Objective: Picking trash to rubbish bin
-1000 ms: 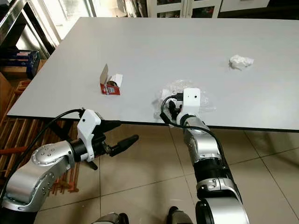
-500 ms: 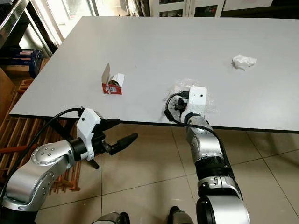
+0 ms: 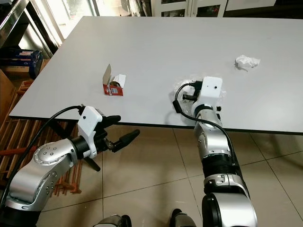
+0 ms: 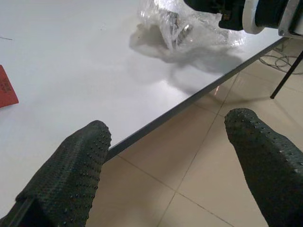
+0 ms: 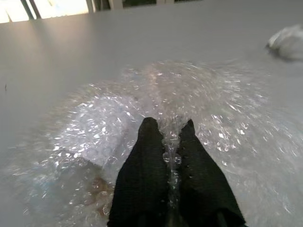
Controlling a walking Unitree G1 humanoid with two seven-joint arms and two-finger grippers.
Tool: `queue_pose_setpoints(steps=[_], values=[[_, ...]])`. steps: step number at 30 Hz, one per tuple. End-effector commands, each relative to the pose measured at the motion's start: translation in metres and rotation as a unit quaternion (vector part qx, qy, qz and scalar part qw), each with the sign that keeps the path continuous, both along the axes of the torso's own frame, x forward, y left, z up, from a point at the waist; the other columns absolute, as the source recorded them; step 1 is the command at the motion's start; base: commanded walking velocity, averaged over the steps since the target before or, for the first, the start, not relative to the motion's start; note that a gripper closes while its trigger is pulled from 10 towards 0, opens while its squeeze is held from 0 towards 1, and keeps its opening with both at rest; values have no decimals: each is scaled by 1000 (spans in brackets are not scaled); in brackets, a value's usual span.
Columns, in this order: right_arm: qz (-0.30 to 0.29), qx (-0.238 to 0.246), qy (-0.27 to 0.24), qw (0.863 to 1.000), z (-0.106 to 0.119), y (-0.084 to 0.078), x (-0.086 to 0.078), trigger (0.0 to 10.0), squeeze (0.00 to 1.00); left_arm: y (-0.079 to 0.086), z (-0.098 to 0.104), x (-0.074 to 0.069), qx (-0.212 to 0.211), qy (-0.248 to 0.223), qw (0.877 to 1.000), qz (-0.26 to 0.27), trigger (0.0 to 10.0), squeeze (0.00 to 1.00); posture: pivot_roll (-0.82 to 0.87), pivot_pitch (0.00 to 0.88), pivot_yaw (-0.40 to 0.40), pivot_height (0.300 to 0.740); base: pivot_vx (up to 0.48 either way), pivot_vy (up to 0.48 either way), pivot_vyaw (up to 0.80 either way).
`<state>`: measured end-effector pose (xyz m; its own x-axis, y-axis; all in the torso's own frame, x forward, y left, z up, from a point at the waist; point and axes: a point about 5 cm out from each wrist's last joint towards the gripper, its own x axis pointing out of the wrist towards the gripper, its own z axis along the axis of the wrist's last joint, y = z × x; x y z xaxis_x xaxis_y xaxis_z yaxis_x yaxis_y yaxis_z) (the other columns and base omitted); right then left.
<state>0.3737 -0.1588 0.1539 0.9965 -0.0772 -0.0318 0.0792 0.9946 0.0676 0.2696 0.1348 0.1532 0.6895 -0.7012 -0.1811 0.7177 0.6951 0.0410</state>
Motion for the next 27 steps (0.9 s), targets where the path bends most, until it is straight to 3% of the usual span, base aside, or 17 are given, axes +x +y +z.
queue_pose_setpoints(steps=[1, 10, 15, 24, 27], values=[[-2, -6, -30, 1000, 13, 2, 2, 0, 0, 3, 1, 3, 7, -5, 1000, 10, 10000, 0, 104, 139, 54, 740, 0, 0, 0], [-12, -21, -94, 995, 35, -2, 3, 0, 0, 2, 2, 6, 6, -13, 1000, 14, 10000, 0, 103, 132, 54, 740, 0, 0, 0], [-17, -41, -152, 987, 59, -5, 5, 0, 0, 2, 2, 8, 5, -19, 1000, 20, 10000, 0, 104, 123, 49, 740, 0, 0, 0], [-8, -42, -188, 981, 77, 3, 4, 0, 0, 1, 3, 11, 0, -29, 999, 31, 10000, 0, 100, 120, 36, 740, 0, 0, 0], [5, -47, -194, 980, 79, 8, 2, 0, 0, 2, 4, 15, -8, -38, 998, 58, 10000, 0, 92, 121, 27, 740, 0, 0, 0]])
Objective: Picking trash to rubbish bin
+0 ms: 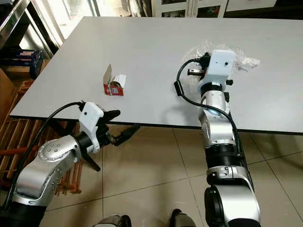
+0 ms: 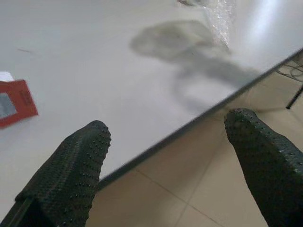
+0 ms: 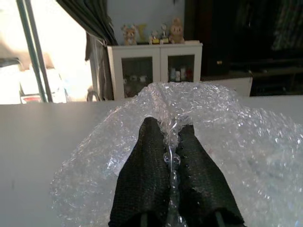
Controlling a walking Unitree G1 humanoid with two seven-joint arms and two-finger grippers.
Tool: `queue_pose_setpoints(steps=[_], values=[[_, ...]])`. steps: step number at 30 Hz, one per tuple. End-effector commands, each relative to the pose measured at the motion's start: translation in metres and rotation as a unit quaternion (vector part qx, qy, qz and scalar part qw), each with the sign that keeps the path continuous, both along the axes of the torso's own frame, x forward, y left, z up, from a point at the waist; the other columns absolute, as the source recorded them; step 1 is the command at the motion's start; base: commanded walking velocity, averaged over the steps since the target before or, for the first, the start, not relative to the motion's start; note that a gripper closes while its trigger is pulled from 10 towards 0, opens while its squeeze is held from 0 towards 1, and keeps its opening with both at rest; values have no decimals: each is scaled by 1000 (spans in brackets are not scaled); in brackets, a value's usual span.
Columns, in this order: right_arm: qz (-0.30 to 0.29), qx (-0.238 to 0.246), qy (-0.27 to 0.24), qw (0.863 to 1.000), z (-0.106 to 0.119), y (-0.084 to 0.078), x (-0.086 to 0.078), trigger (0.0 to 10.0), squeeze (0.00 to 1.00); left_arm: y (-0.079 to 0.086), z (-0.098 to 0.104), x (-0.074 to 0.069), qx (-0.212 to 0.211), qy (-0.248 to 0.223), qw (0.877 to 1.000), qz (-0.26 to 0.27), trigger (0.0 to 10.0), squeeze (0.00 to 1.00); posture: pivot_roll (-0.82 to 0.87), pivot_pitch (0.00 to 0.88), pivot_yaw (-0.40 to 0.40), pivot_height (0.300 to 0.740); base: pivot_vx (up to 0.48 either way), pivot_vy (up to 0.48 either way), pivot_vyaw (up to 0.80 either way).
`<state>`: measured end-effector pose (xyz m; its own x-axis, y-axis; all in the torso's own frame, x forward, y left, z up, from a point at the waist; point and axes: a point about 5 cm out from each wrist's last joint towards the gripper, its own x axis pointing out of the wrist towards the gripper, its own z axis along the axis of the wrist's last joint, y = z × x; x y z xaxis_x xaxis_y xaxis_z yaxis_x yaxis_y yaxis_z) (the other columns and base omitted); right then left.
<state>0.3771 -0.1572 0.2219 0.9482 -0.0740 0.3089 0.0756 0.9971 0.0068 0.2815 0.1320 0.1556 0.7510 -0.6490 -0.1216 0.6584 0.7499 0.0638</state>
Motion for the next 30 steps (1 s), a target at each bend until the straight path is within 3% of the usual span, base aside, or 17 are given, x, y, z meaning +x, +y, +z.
queue_pose_setpoints(steps=[1, 7, 16, 19, 20, 21, 22, 27, 28, 29, 30], values=[[14, -8, -25, 1000, 11, 7, -3, 0, 0, 6, 2, 5, 1, -14, 999, 35, 10000, 0, 92, 121, 27, 740, 0, 0, 0], [17, -33, -37, 999, 14, 6, -12, 0, 0, 14, 13, 20, -35, -52, 991, 117, 10000, 0, 63, 115, 5, 740, 0, 0, 0], [15, -45, -11, 999, -1, 0, -19, 0, 0, 9, 10, 24, -47, -52, 989, 126, 10000, 0, 39, 108, -5, 740, 0, 0, 0], [15, -24, 36, 999, -21, -5, -21, 0, 0, 7, 8, 24, -50, -52, 989, 126, 10000, 0, 31, 112, -7, 740, 0, 0, 0], [13, -19, 55, 998, -29, -6, -22, 1725, 0, 6, 8, 24, -50, -52, 989, 127, 10000, 0, 31, 120, -6, 740, 0, 0, 0], [11, -14, 74, 997, -36, -8, -22, 5020, 0, 6, 8, 23, -50, -51, 989, 127, 10000, 0, 31, 125, -5, 740, 0, 0, 0], [8, -10, 93, 996, -43, -9, -22, 10000, 0, 6, 7, 23, -50, -51, 989, 127, 10000, 0, 31, 125, -5, 740, 0, 0, 0], [-10, 2, 124, 992, -55, -15, -24, 10000, 0, 9, 5, 21, -46, -48, 990, 127, 10000, 0, 39, 142, 3, 740, 0, 0, 0], [-12, 7, 129, 992, -57, -16, -25, 10000, 224, 10, 5, 20, -45, -47, 990, 127, 10000, 0, 39, 142, 3, 740, 0, 0, 0], [-12, 7, 129, 992, -57, -16, -25, 10000, 224, 10, 5, 20, -45, -47, 990, 127, 10000, 0, 39, 142, 3, 740, 0, 0, 0], [-14, 10, 135, 991, -59, -17, -25, 10000, 1000, 10, 5, 20, -43, -47, 990, 127, 10000, 0, 41, 145, 5, 740, 0, 0, 0]])
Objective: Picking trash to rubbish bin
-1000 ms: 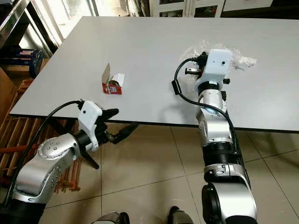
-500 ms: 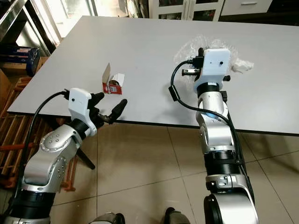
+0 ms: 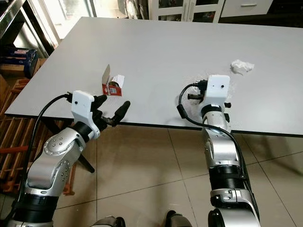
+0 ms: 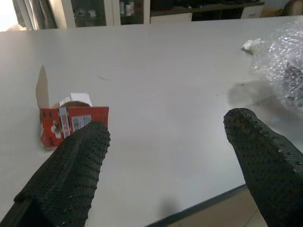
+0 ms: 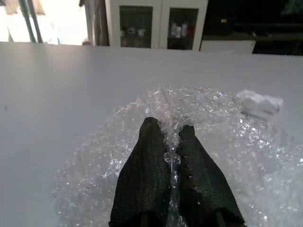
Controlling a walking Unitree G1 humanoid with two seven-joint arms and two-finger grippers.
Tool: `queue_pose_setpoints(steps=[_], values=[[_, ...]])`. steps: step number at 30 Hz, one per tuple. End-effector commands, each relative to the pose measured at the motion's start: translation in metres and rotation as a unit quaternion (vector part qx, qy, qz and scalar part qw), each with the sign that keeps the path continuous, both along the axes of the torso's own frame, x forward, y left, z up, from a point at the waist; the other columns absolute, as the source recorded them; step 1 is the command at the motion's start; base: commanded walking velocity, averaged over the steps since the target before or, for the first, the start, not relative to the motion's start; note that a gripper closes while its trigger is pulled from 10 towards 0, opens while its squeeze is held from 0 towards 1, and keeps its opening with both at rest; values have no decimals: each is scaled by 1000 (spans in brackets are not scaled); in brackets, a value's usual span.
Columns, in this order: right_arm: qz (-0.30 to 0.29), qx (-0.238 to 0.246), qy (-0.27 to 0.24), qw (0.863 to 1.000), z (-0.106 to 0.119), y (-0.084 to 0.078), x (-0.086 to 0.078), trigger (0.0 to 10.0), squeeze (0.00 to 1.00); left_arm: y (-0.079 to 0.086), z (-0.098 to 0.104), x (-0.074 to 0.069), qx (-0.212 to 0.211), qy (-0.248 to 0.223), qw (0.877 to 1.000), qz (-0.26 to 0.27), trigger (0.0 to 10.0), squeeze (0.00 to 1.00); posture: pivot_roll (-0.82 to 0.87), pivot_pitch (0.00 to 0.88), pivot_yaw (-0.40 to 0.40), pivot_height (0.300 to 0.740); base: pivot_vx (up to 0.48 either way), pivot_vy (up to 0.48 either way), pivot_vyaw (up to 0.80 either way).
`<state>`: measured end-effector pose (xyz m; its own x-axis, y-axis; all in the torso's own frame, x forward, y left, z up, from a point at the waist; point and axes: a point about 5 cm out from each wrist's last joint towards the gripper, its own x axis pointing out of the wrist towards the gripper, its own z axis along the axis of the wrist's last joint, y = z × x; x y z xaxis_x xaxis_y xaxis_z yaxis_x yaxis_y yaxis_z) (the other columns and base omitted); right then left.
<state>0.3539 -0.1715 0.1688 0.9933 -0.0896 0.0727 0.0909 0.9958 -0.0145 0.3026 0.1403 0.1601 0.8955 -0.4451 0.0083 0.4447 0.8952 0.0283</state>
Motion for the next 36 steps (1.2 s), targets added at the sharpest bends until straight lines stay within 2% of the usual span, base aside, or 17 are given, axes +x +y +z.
queue_pose_setpoints(steps=[1, 5, 10, 17, 21, 25, 29, 36], values=[[-9, 12, 18, 1000, -7, -3, -3, 10000, 1000, 2, 0, -2, 10, -1, 1000, -1, 10000, 0, 45, 145, 7, 740, 0, 0, 0], [-14, 13, 28, 999, -10, -3, -4, 10000, 1000, 2, 2, -4, 9, 4, 1000, -14, 10000, 0, 48, 145, 10, 740, 0, 0, 0], [-26, 8, 62, 998, -19, -8, -4, 10000, 1000, 1, 3, -11, 2, 23, 998, -65, 10000, 0, 51, 144, 13, 740, 0, 0, 0], [-36, 7, 79, 996, -22, -15, -2, 10000, 1000, -5, 1, -21, -7, 54, 987, -154, 10000, 0, 59, 138, 17, 740, 0, 0, 0], [-34, 11, 85, 996, -21, -14, -2, 10000, 1000, -6, 3, -29, 4, 62, 980, -189, 10000, 0, 59, 138, 17, 740, 0, 0, 0], [-33, 29, 96, 994, -22, -12, -1, 10000, 1000, -6, 4, -31, 14, 69, 978, -197, 10000, 0, 63, 136, 17, 740, 0, 0, 0], [-37, 86, 119, 988, -24, -7, -3, 10000, 1000, -6, 6, -34, 21, 74, 975, -206, 10000, 0, 63, 136, 17, 740, 0, 0, 0], [-34, 97, 126, 987, -18, -4, -3, 10000, 1000, -5, 8, -35, 24, 76, 975, -209, 10000, 0, 67, 134, 19, 740, 0, 0, 0]])
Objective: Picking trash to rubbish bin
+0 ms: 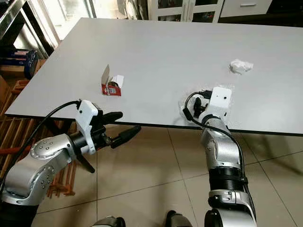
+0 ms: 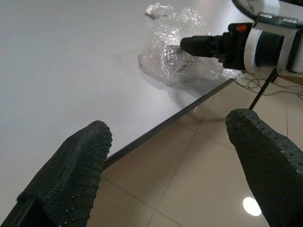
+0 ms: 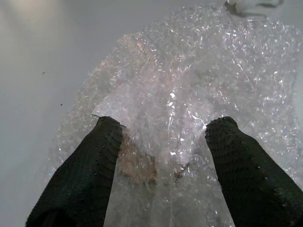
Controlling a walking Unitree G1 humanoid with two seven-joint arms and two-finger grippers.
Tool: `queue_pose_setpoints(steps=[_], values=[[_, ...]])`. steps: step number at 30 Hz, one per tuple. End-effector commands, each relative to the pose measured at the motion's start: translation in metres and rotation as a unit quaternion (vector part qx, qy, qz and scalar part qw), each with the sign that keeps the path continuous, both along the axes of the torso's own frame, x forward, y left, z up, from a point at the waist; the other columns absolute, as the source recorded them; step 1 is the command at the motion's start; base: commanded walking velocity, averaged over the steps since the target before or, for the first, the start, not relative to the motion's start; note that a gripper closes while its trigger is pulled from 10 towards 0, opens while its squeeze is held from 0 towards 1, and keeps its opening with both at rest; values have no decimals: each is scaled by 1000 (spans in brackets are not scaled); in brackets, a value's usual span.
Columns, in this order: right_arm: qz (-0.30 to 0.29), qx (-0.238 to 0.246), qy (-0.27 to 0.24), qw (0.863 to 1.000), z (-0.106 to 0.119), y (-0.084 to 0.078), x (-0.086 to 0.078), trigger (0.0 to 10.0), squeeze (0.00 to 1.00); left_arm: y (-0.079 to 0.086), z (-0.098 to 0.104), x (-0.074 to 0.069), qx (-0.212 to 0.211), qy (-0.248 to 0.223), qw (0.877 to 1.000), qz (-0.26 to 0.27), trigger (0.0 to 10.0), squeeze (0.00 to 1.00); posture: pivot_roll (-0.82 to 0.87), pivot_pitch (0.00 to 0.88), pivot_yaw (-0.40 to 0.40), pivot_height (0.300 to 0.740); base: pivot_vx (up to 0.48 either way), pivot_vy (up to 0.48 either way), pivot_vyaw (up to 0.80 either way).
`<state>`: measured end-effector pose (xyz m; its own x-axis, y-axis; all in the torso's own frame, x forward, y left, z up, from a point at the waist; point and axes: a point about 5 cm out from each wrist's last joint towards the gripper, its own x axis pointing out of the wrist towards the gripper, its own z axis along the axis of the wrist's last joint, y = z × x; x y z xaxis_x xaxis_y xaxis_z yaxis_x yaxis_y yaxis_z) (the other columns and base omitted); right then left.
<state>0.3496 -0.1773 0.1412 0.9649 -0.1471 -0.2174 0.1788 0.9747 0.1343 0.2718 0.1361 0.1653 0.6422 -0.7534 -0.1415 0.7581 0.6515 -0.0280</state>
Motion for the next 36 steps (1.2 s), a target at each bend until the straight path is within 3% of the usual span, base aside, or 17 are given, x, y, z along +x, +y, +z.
queue_pose_setpoints(steps=[1, 5, 14, 17, 21, 24, 36], values=[[3, 3, -8, 1000, 11, 3, 1, 10000, 1000, -1, 2, -4, -1, 0, 1000, -11, 10000, 0, 71, 135, 22, 740, 0, 0, 0], [7, -4, -9, 1000, 19, 6, -1, 10000, 1000, 0, 1, -5, 0, 3, 1000, -11, 10000, 0, 71, 135, 22, 740, 0, 0, 0], [33, -97, -34, 994, 36, 25, -14, 10000, 1000, -2, 2, -6, 5, 4, 1000, -17, 10000, 0, 69, 139, 26, 740, 0, 0, 0], [42, -108, -35, 993, 37, 28, -19, 10000, 1000, -2, 1, -6, 5, 4, 1000, -18, 10000, 0, 68, 138, 27, 740, 0, 0, 0], [39, -127, -36, 990, 38, 26, -21, 10000, 1000, -3, 1, -7, 7, 5, 1000, -22, 10000, 0, 69, 139, 30, 740, 0, 0, 0], [12, -184, -48, 982, 43, 15, -15, 10000, 1000, -3, 2, -11, 14, 13, 999, -43, 10000, 0, 75, 144, 33, 740, 0, 0, 0], [-20, -112, -26, 993, 36, 3, -3, 10000, 1000, -1, 3, -14, 24, 16, 998, -54, 10000, 0, 88, 149, 38, 740, 0, 0, 0]])
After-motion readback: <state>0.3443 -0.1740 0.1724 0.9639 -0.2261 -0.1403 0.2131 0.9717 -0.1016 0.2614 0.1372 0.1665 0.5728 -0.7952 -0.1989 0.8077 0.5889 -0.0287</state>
